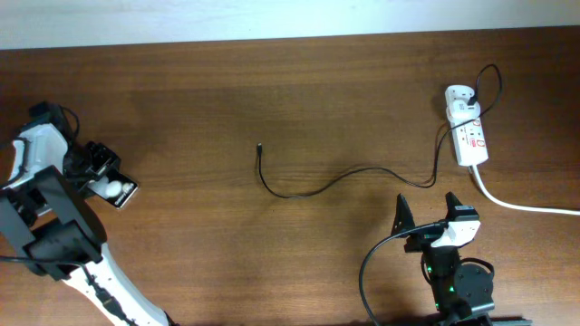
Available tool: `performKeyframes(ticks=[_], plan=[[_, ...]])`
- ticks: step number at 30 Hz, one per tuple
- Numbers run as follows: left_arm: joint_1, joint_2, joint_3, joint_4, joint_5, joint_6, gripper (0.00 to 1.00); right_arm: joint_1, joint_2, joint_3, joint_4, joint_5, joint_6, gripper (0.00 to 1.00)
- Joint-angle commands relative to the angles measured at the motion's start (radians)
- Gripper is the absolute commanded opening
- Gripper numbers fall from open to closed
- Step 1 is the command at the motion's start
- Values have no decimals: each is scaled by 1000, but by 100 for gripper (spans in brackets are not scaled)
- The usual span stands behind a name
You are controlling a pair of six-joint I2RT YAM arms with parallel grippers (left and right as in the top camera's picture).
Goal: Plug charger to phone and switch on socket
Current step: 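Lift the phone with the left gripper and carry it toward the cable end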
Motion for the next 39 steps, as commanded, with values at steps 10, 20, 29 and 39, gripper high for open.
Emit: performKeyframes(ticks=[10, 20, 29, 39], plan=[[-139, 59, 38, -2, 63, 277, 77, -3, -8, -5, -8, 2, -7, 99], [-323, 59, 37, -20, 136, 297, 77, -3, -8, -5, -8, 2, -7, 99], [-566, 60, 37, -32, 171, 205, 81, -3, -8, -5, -8, 2, -7, 99], [-702, 60, 37, -31, 159, 114, 81, -3, -8, -5, -8, 2, -7, 99]])
